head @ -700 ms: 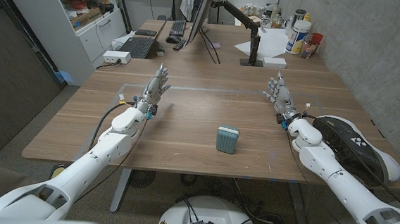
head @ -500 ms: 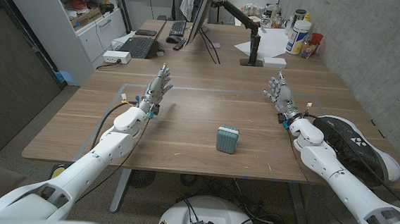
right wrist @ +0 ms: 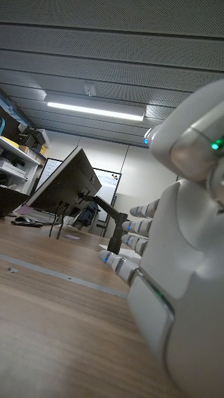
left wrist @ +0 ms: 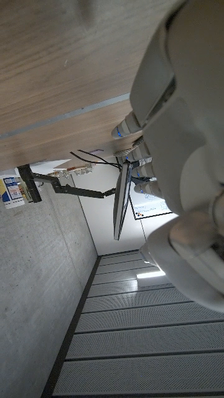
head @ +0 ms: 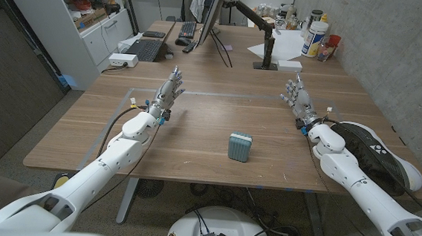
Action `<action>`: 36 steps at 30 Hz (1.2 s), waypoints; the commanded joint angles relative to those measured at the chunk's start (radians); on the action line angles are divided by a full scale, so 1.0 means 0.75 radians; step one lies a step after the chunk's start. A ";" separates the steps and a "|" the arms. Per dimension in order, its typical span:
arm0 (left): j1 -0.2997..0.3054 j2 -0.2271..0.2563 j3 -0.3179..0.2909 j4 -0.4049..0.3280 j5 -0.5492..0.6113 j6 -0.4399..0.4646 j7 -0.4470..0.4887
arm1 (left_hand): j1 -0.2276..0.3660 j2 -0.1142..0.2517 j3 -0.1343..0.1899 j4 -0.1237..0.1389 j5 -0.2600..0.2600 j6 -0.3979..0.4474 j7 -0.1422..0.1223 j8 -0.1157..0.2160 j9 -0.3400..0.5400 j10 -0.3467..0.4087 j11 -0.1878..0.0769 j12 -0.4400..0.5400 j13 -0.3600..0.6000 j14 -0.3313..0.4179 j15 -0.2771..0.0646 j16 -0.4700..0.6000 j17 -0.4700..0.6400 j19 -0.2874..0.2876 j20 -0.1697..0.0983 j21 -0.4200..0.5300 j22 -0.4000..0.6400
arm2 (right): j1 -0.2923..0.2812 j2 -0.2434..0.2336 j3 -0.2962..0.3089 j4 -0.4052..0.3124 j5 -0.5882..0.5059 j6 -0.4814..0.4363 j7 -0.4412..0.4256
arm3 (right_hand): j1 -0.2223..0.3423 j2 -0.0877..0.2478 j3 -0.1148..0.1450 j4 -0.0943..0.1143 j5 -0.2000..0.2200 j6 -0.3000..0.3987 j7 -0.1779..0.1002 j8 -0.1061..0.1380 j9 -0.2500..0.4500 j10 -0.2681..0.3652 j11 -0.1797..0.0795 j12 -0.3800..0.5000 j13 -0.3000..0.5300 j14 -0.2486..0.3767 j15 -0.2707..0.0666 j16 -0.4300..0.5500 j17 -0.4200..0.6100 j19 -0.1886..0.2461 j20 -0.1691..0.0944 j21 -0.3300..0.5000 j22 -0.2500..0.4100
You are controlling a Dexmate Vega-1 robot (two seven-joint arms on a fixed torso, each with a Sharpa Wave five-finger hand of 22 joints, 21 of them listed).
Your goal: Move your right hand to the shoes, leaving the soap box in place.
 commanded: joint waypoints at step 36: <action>0.036 0.038 -0.017 -0.075 0.034 0.001 0.045 | 0.029 0.002 0.004 -0.016 -0.005 -0.004 -0.009 0.003 0.002 -0.014 0.010 0.005 0.002 -0.038 0.006 -0.002 0.006 -0.029 0.013 -0.001 0.003 | -0.091 -0.123 0.017 -0.182 -0.232 0.048 -0.190 | 0.038 0.009 0.008 -0.018 -0.003 -0.018 -0.010 0.001 0.001 -0.038 -0.010 -0.008 0.002 -0.060 -0.022 -0.005 0.007 -0.029 -0.056 -0.004 0.004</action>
